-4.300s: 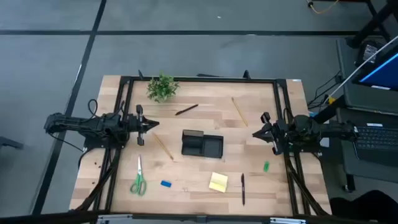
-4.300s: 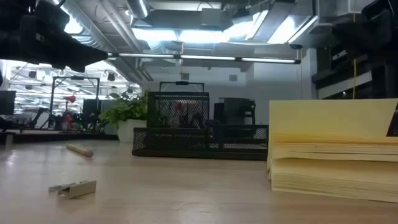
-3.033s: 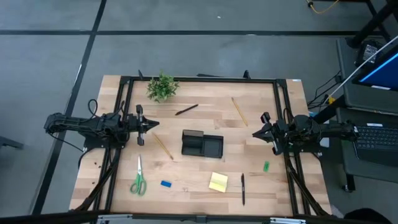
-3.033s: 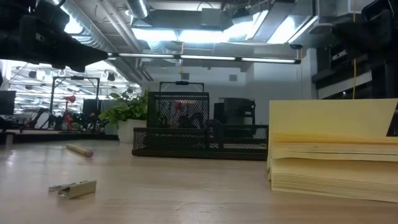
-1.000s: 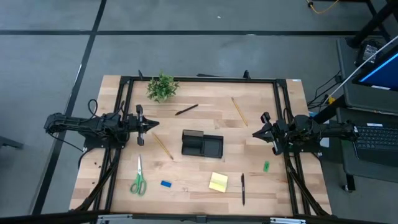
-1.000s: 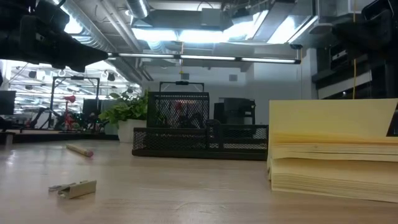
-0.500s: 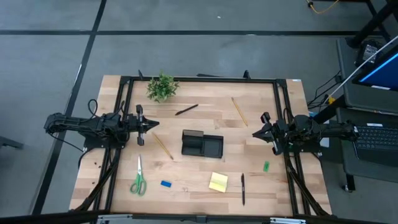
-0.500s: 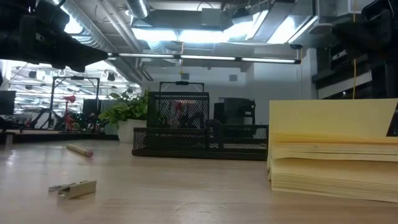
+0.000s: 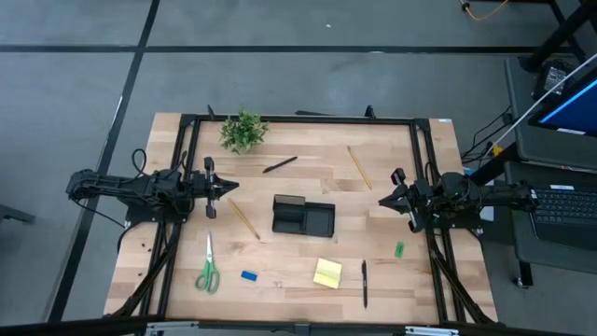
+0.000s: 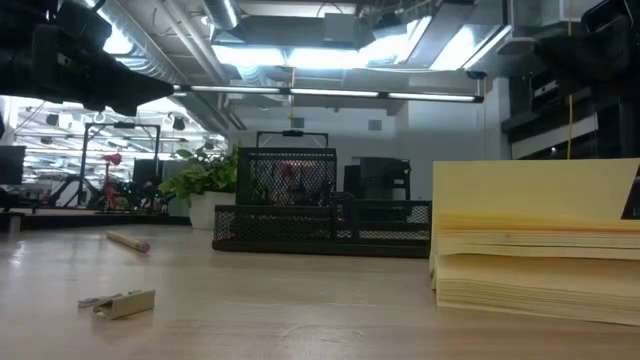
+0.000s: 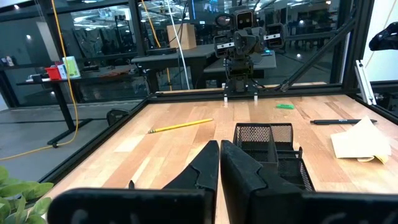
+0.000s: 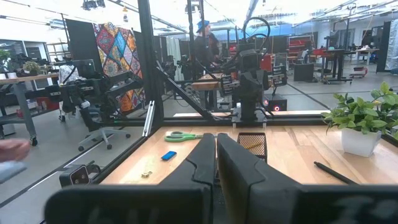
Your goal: Pick and place office supplies into organizer
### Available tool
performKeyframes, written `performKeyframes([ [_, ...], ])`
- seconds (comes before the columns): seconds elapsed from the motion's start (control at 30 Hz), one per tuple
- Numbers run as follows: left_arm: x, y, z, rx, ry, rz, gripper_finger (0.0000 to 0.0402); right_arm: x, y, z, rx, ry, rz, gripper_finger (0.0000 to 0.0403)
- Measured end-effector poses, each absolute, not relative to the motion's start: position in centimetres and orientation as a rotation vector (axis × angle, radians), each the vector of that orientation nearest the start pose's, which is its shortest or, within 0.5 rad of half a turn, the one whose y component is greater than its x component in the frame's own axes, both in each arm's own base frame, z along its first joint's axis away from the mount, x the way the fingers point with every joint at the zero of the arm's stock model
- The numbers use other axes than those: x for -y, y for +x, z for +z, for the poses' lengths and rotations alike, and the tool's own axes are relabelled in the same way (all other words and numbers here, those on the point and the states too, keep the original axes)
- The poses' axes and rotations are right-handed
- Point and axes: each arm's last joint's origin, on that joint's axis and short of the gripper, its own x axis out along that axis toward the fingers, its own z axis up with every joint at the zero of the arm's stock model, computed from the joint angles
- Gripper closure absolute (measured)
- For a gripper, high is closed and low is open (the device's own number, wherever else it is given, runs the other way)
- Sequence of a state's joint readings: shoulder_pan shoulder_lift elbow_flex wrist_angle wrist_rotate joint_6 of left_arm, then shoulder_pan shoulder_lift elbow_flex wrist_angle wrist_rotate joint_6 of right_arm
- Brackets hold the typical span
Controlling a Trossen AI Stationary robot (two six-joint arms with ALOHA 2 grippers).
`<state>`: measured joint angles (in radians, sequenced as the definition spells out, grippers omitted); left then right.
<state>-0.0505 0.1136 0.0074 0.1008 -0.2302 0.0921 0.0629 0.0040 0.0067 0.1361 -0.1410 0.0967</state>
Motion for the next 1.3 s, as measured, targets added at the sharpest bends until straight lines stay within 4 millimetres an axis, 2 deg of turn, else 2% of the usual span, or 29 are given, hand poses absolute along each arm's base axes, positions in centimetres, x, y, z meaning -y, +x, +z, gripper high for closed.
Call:
performKeyframes([
  [0.37, -0.14, 10.38, 16.67, -0.014, 0.098, 0.180, 0.0393, -1.01, 9.59, 17.86, 0.129, 0.091, 0.210, 0.0382],
  [0.57, -0.16, 10.38, 16.66, -0.037, 0.329, 0.185, 0.0393, -1.01, 9.59, 17.87, 0.129, 0.091, 0.210, 0.0382],
  [0.8, -0.16, 10.38, 16.67, -0.039, 0.361, 0.185, 0.0392, -1.01, 9.59, 17.85, 0.129, 0.091, 0.210, 0.0382],
  [0.9, -0.16, 10.38, 16.78, -0.024, 0.329, 0.187, 0.0393, -1.01, 9.58, 17.87, 0.130, 0.091, 0.210, 0.0382],
  [1.1, -0.16, 10.36, 17.28, 0.046, 0.119, 0.191, 0.0391, -1.01, 9.59, 17.87, 0.129, 0.093, 0.210, 0.0382],
  [1.3, -0.18, 10.36, 17.21, 0.042, 0.081, 0.196, 0.0395, -1.01, 9.59, 17.87, 0.129, 0.091, 0.210, 0.0382],
])
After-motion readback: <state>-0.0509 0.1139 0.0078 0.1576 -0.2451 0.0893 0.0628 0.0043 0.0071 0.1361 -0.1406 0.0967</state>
